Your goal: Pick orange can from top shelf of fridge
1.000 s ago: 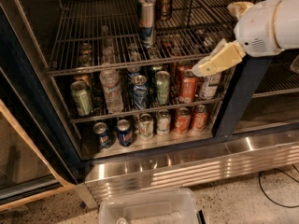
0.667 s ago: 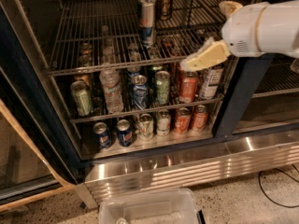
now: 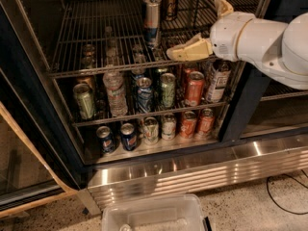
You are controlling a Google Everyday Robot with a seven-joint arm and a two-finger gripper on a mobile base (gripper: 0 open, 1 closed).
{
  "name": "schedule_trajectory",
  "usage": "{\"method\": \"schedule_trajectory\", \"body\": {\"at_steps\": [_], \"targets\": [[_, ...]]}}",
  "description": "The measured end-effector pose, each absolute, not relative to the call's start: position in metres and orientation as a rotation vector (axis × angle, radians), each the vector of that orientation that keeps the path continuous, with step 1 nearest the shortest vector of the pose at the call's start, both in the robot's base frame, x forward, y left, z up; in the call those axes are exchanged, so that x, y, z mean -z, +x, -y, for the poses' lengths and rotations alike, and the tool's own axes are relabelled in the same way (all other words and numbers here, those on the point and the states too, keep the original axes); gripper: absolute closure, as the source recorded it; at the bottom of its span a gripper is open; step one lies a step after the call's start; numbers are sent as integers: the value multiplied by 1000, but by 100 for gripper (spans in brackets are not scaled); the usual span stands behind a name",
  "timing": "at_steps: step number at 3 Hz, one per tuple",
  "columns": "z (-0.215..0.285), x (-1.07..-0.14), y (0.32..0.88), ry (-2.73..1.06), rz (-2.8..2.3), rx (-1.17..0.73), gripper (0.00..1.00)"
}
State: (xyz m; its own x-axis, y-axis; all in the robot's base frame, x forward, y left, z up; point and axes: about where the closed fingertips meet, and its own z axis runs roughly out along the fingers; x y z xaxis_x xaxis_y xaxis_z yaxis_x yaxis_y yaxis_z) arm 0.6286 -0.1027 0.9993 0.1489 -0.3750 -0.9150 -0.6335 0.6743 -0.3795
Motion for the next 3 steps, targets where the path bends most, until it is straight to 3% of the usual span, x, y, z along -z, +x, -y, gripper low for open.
{"method": "schedule_trajectory", "body": {"at_steps": [3], "targets": [[97, -1001, 658, -783, -1372, -234, 0]]}}
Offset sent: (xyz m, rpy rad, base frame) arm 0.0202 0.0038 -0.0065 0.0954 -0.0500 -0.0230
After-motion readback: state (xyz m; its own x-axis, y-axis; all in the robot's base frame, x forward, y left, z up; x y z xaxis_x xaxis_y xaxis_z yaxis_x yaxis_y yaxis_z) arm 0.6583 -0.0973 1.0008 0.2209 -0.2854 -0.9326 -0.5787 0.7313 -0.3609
